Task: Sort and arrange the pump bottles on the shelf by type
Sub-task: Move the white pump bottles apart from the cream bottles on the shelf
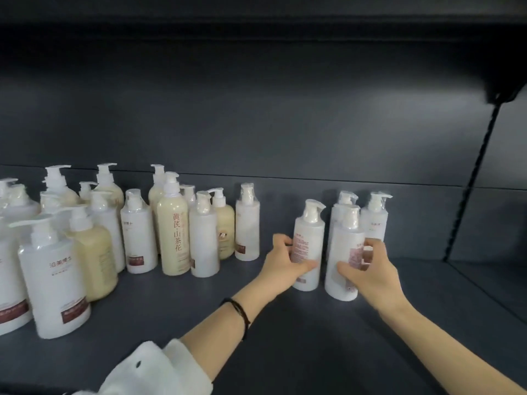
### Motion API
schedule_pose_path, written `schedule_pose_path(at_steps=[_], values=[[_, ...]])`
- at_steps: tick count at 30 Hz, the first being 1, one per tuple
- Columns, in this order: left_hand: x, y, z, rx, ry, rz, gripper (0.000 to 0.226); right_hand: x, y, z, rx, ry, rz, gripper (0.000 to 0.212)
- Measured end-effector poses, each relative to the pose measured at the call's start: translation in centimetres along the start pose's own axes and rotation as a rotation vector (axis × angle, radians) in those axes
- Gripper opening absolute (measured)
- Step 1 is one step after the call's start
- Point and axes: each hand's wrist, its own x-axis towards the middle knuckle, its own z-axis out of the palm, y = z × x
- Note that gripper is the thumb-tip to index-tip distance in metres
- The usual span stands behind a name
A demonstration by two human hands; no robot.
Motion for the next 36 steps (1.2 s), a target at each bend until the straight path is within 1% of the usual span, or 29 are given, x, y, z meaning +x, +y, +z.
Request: schedule_pose_path(at_steps=[3, 7, 10, 12, 14, 15, 16, 18, 20, 22, 26, 30, 32, 34, 36], values=[[0.9, 0.9, 3.2, -0.014, 0.031, 0.005, 0.051, 1.3, 1.8, -2.5, -0.048, 0.07, 0.034, 0.053], [2.0, 1.5, 5.3, 0.006, 0.09, 0.051, 0.049, 3.0, 2.9, -4.4, -0.079, 0.086, 0.04, 0.058], [2.8, 1.6, 5.5, 0.126, 0.108, 0.08, 0.042, 3.3, 3.2, -4.5, -0.103, 0.103, 0.039, 0.059], [2.6, 1.6, 4.8, 0.238, 0.102, 0.078, 0.04, 3.0, 2.7, -4.5, -0.198, 0.195, -0.047, 0.051], [1.6, 1.7, 3.3, 0.41, 0.092, 0.093, 0.041, 2.2, 1.4, -4.4, -0.33, 0.277, -0.227, 0.037], [1.0, 1.7, 2.4, 0.532, 0.093, 0.127, 0.038, 1.8, 0.5, -4.3, -0.395, 0.277, -0.332, 0.031], [0.2, 1.7, 1.3, 0.68, 0.098, 0.175, 0.035, 1.3, -0.5, -4.0, -0.467, 0.232, -0.426, 0.026], [-1.4, 1.7, -1.1, 1.008, 0.107, 0.257, 0.033, 0.6, -2.4, -2.9, -0.646, 0.017, -0.56, 0.02], [-2.7, 1.4, -3.4, 1.265, 0.117, 0.266, 0.038, 0.3, -3.5, -1.1, -0.783, -0.204, -0.616, 0.022], [-4.0, 0.8, -5.4, 1.382, 0.134, 0.211, 0.041, 0.1, -4.1, 1.1, -0.845, -0.315, -0.62, 0.028], [-5.7, -0.5, -9.1, 1.431, 0.27, 0.117, 0.041, 0.6, -4.7, 5.4, -0.861, -0.372, -0.635, 0.039], [-6.0, -1.2, -13.0, 1.44, 0.455, 0.055, 0.039, 1.7, -5.3, 9.2, -0.901, -0.365, -0.672, 0.036], [-5.3, -1.6, -14.7, 1.389, 0.553, 0.062, 0.042, 2.6, -5.6, 11.0, -0.958, -0.344, -0.678, 0.036], [-4.5, -1.8, -15.7, 1.289, 0.614, 0.081, 0.048, 3.8, -5.9, 12.6, -0.991, -0.318, -0.645, 0.04], [-3.6, -2.1, -15.9, 1.199, 0.64, 0.109, 0.058, 5.1, -6.1, 14.0, -0.918, -0.287, -0.546, 0.044]])
